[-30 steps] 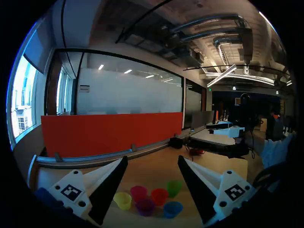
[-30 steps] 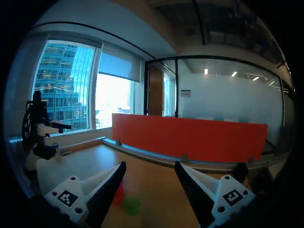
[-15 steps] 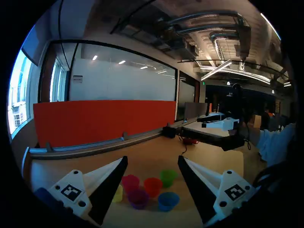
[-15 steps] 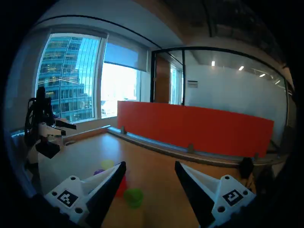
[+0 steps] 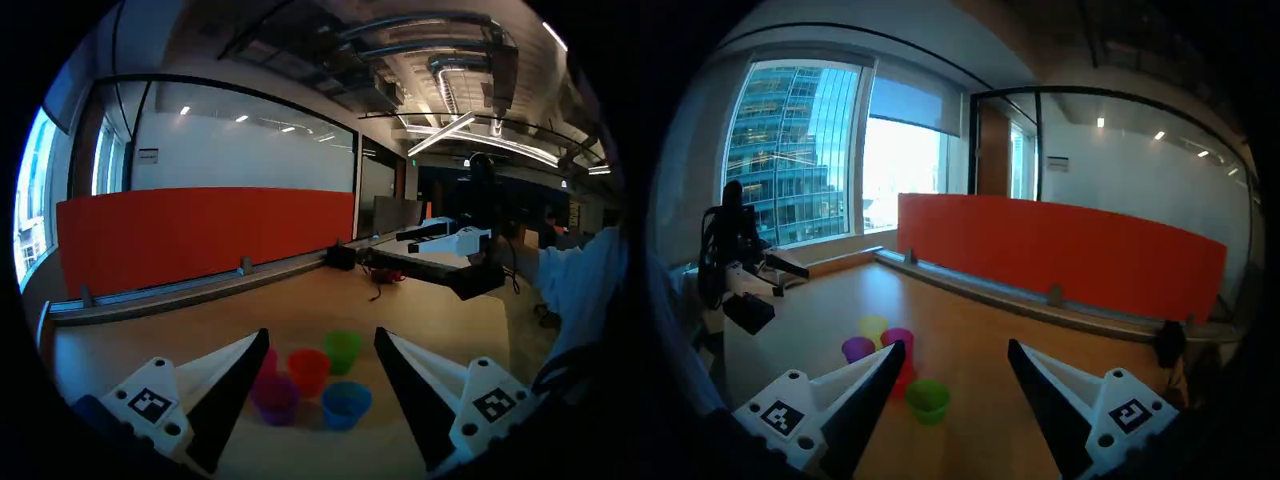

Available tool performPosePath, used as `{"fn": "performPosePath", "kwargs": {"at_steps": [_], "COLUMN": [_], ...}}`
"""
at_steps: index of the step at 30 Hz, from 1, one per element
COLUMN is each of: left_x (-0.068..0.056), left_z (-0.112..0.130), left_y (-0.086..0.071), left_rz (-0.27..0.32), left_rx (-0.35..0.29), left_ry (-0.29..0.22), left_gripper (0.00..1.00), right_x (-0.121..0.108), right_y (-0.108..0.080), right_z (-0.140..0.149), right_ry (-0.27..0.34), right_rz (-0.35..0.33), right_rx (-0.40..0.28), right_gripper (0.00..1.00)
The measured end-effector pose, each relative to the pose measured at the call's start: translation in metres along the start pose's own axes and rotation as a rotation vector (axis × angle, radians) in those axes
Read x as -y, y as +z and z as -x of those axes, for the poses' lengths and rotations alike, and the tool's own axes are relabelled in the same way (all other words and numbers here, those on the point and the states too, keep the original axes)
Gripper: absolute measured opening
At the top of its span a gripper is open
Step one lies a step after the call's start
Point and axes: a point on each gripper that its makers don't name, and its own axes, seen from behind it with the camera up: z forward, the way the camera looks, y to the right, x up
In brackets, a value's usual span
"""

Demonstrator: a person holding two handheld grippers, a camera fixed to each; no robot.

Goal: Pour water

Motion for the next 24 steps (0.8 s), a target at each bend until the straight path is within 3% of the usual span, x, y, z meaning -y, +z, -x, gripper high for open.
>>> {"fn": "performPosePath", "kwargs": {"at_steps": [13,24], "left_x": [-0.015,-0.025], "left_z": [0.053,0.101], "left_y": [0.013,0.023], "left_rz": [0.044,0.069], "left_rx": [0.066,0.165], "left_ry": [0.007,0.020], "left_gripper": [0.98,0.98], "right_x": [0.005,0.011], "right_y": [0.015,0.029], "right_z": [0.034,0.059], "right_ry": [-0.019,-0.034], "right_rz": [-0.032,-0.059], "right_rx": [0.058,0.106], "right_gripper": [0.99,0.99]}}
